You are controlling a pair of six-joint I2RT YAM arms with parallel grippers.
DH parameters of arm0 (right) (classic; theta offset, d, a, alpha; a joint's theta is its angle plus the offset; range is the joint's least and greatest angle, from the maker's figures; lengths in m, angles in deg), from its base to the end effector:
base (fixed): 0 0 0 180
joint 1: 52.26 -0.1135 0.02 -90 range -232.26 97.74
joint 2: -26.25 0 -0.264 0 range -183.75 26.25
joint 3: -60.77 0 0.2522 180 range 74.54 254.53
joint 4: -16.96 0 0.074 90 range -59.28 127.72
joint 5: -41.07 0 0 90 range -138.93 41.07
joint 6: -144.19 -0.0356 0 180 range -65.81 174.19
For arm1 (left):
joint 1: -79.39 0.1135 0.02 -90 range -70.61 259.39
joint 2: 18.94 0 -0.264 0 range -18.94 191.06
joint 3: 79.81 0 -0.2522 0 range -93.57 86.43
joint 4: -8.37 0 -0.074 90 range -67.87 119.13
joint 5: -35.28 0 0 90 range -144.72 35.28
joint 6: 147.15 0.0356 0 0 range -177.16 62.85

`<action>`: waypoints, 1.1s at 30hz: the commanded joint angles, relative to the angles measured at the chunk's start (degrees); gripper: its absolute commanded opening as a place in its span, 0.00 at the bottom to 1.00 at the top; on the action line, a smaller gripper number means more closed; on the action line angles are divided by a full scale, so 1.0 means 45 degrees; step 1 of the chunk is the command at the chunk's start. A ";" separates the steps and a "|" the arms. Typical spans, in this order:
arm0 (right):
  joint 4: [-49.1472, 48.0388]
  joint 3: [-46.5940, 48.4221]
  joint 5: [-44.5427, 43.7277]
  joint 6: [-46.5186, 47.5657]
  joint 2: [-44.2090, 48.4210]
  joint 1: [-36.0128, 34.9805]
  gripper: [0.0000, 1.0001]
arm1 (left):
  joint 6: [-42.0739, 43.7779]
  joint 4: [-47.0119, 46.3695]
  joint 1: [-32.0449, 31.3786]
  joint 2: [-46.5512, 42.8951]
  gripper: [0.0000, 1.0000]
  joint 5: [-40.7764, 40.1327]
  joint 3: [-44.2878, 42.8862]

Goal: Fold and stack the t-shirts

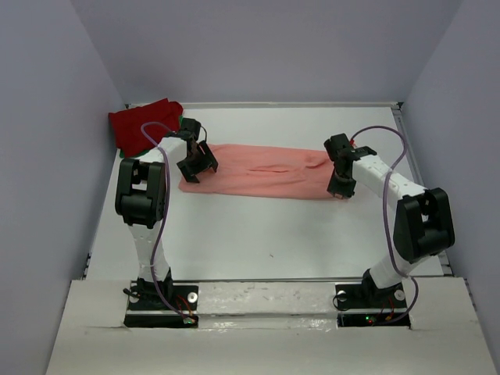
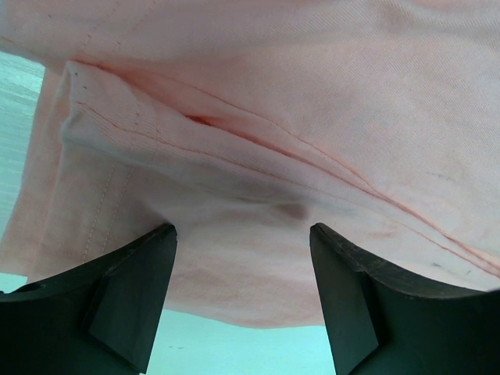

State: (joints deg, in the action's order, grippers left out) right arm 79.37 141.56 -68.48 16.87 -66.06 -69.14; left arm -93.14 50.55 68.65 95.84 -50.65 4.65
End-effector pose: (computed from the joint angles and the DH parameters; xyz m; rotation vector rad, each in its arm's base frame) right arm 0.2977 0.0779 0.2236 0.5495 2.6738 -0.2430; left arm 0.4133 -0.0810 0.1739 -0.5639 2.6290 -0.3593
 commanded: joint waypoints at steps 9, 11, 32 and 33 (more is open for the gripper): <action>0.0148 0.0828 -0.2549 -0.1590 -0.1224 -0.0037 0.37 | 0.0145 0.0109 0.0024 0.0509 0.81 0.0481 0.0712; 0.0090 0.0848 -0.2686 -0.1570 -0.1263 0.0079 0.36 | 0.0165 0.0129 0.0024 0.0528 0.80 0.0500 0.0712; -0.0888 0.0106 -0.1965 -0.1901 -0.2045 0.0666 0.00 | 0.0204 0.0090 0.0043 0.0548 0.81 0.0598 0.0712; -0.0830 0.0048 -0.2041 -0.2269 -0.1967 0.0666 0.00 | 0.0185 0.0090 0.0044 0.0586 0.81 0.0598 0.0693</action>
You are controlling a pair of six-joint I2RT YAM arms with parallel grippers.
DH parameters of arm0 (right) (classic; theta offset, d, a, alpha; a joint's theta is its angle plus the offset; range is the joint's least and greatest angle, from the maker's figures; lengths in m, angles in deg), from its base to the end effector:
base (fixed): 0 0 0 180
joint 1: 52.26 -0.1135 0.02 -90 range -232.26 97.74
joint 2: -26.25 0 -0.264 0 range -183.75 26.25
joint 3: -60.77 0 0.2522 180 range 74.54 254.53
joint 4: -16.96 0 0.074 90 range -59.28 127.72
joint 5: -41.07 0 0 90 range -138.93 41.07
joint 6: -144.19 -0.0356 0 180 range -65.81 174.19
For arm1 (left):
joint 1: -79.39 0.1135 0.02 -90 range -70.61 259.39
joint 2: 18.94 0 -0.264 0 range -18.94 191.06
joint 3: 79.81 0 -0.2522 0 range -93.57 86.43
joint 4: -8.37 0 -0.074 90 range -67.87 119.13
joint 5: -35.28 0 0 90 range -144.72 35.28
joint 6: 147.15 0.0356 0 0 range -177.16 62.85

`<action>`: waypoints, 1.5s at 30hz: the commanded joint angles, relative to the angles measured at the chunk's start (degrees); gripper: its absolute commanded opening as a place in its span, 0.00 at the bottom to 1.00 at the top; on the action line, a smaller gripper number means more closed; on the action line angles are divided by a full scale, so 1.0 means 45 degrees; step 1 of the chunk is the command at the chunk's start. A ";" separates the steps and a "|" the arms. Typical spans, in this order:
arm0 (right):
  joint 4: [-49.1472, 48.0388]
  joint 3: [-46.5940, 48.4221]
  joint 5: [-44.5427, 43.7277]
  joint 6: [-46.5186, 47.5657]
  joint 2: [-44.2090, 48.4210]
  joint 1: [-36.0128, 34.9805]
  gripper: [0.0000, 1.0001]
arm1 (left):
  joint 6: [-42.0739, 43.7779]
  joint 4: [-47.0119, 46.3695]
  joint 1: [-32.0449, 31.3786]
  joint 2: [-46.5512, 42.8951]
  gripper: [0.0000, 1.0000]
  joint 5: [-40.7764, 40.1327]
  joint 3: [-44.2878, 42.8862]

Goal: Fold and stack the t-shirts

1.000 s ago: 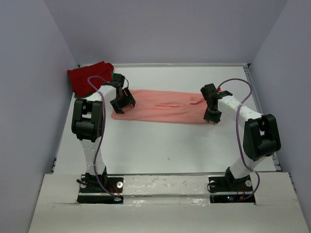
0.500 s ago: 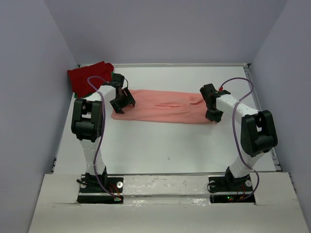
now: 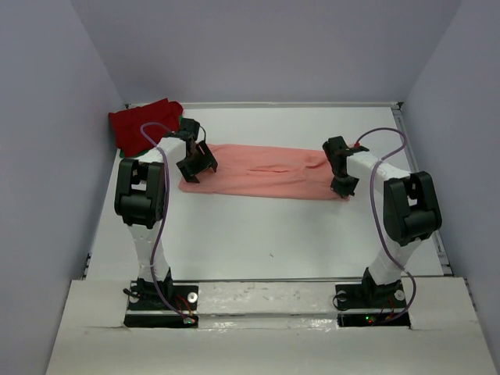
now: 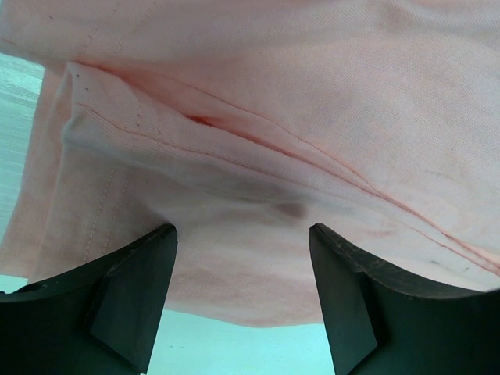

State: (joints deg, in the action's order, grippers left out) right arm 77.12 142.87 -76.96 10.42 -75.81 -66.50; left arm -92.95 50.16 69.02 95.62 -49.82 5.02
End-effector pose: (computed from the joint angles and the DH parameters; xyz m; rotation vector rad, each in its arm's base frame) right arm 0.3243 0.0650 0.1817 0.7490 2.6119 -0.4792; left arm 0.4130 -0.0787 0.1740 -0.5626 2.6276 -0.3765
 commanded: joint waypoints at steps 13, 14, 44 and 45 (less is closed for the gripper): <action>0.1683 0.0399 -0.2032 -0.3185 0.1548 0.1075 0.00 | 0.0082 0.0197 -0.0039 0.0733 0.80 0.0316 0.0629; 0.1857 0.0748 -0.2110 -0.3106 0.1296 0.1249 0.00 | 0.0082 0.0216 -0.0058 0.0733 0.80 0.0316 0.0610; 0.0396 0.1689 -0.2598 0.0152 0.0667 0.2266 0.72 | 0.0141 0.0099 -0.0020 0.0772 0.80 0.0394 0.0688; 0.0259 0.1747 -0.2734 0.0330 0.0823 0.2131 0.71 | 0.0122 0.0099 -0.0020 0.0772 0.80 0.0394 0.0688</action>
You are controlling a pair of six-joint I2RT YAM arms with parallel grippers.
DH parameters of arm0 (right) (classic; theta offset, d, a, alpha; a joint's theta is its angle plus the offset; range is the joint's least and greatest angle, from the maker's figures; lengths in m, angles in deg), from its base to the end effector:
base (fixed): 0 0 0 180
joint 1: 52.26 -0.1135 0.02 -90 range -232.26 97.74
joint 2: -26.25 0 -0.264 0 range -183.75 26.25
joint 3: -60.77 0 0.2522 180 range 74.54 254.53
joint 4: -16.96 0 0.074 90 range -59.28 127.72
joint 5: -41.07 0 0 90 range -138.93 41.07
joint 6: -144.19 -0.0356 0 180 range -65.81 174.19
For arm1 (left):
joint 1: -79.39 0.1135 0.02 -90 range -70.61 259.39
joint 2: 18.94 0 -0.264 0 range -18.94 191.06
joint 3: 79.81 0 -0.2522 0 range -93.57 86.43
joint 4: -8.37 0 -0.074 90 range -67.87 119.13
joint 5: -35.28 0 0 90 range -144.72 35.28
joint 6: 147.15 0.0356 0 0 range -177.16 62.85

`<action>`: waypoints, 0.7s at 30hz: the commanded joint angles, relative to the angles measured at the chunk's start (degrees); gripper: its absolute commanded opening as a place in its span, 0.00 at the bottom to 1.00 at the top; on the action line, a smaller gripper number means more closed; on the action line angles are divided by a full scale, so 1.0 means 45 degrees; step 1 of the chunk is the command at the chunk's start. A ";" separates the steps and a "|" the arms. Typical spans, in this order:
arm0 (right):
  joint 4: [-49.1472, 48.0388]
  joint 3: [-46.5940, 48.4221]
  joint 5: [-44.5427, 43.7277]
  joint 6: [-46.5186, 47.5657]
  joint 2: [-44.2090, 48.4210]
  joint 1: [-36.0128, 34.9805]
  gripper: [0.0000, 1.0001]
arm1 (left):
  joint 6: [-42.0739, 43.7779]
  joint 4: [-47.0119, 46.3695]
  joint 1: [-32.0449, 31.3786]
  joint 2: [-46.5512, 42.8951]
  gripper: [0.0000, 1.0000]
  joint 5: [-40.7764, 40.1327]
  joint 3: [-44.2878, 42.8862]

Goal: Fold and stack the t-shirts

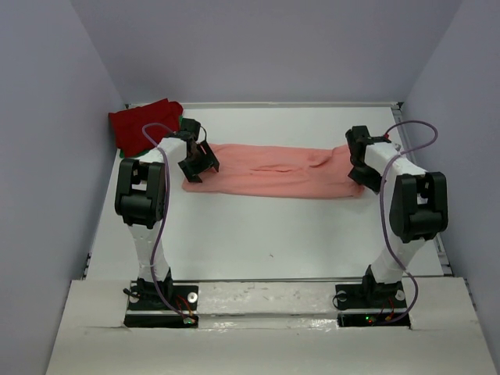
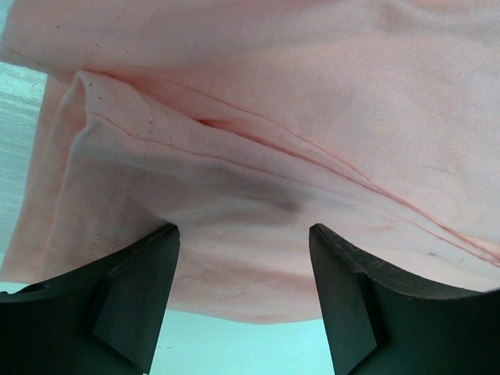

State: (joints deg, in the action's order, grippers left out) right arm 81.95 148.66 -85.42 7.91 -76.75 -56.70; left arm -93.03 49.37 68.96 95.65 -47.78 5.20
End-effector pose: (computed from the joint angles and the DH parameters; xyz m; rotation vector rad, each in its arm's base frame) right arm 0.3411 0.0053 0.2039 1.0108 2.4336 -0.6870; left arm 0.4134 -0.0805 0.1737 -0.5497 2.6282 -0.4266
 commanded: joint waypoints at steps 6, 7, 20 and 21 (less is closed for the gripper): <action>-0.1949 0.1495 0.0900 0.3350 0.1678 -0.0299 0.68 | 0.0141 0.0273 -0.0063 0.0767 0.80 -0.0174 0.0591; -0.2046 0.1612 0.1579 0.3719 0.1678 -0.0301 0.68 | 0.0141 0.0293 -0.0083 0.0728 0.80 -0.0291 0.0610; -0.3236 0.0618 0.5471 0.4893 0.1209 -0.1490 0.00 | 0.0628 0.0684 -0.0727 -0.0207 0.80 -0.2786 0.0024; -0.3315 0.0501 0.5608 0.4972 0.1209 -0.1492 0.00 | 0.0745 0.0684 -0.0824 -0.0383 0.80 -0.3063 -0.0034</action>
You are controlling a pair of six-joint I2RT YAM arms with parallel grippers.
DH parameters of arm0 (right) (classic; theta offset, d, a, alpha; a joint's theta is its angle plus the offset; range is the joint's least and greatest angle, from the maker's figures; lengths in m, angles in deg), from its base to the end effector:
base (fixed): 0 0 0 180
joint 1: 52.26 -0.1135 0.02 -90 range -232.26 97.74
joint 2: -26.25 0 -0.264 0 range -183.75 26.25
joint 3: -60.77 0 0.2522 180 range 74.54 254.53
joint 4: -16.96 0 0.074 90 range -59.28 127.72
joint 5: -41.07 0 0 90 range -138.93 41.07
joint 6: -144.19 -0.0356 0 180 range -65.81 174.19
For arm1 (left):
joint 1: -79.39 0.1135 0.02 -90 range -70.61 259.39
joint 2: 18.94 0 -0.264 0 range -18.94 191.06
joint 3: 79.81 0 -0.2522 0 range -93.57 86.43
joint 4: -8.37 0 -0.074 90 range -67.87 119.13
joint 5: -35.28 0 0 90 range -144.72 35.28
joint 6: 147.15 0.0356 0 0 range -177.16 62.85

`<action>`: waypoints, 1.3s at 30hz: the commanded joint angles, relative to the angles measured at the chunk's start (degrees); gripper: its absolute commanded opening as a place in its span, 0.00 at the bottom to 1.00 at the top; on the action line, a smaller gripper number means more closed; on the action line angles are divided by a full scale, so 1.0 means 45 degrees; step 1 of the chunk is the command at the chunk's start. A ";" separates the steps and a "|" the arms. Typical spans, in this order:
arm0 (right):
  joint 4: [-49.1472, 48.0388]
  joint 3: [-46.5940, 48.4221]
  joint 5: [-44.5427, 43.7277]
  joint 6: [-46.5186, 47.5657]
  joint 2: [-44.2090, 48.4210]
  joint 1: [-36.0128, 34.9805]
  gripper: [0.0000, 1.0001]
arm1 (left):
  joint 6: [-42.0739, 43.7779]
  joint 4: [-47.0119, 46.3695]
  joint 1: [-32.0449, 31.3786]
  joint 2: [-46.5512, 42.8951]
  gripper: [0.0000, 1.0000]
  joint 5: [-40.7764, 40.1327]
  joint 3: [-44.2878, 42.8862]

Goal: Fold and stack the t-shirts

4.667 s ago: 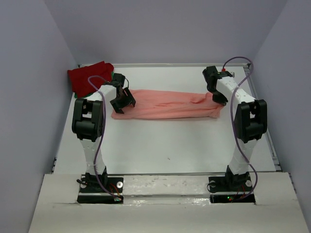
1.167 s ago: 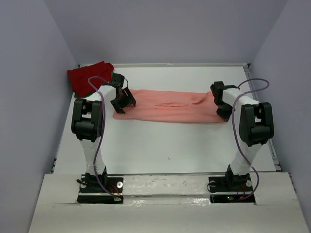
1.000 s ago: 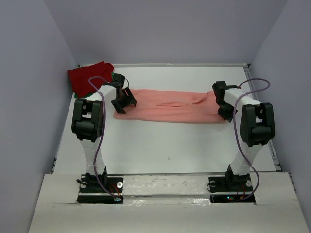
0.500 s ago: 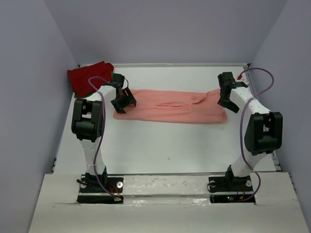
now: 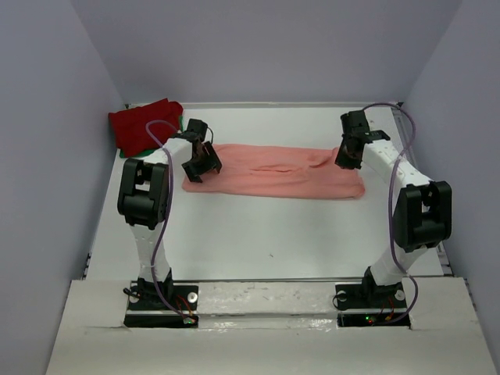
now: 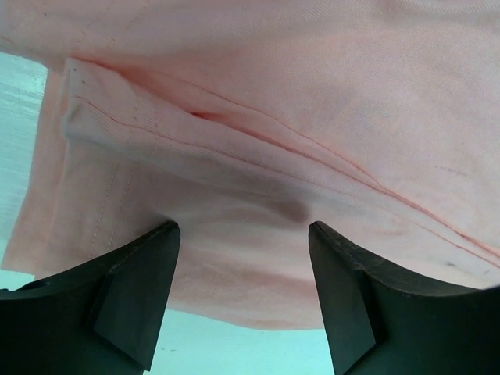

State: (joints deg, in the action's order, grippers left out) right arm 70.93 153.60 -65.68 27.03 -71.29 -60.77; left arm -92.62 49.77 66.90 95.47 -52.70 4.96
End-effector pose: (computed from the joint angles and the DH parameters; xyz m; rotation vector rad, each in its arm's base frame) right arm 0.3597 0.0434 0.2622 0.5134 2.4819 -0.1375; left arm 0.4109 -0.0923 0.1756 -0.5193 2.6165 -0.3276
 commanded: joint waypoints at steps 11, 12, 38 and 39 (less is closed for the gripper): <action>-0.0927 -0.1106 0.2200 0.0820 -0.0492 -0.0862 0.00 | 0.1494 0.2255 -0.1033 -0.0737 0.77 -0.4744 -0.1993; -0.0965 -0.1106 0.2258 0.0859 -0.0512 -0.0862 0.00 | 0.1320 0.2411 -0.1033 -0.0698 0.77 -0.4920 -0.2031; -0.0147 -0.0482 0.0697 0.0215 -0.1547 -0.0862 0.00 | 0.2099 0.2763 -0.1677 0.0159 0.00 -0.4455 -0.3691; -0.0030 -0.0403 0.0599 0.0137 -0.1625 -0.0862 0.00 | 0.2119 0.2784 -0.1658 0.0277 0.00 -0.4241 -0.3769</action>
State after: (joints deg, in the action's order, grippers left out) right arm 68.59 148.86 -59.13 29.48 -76.99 -64.70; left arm -84.33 59.93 59.58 94.25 -73.99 -9.19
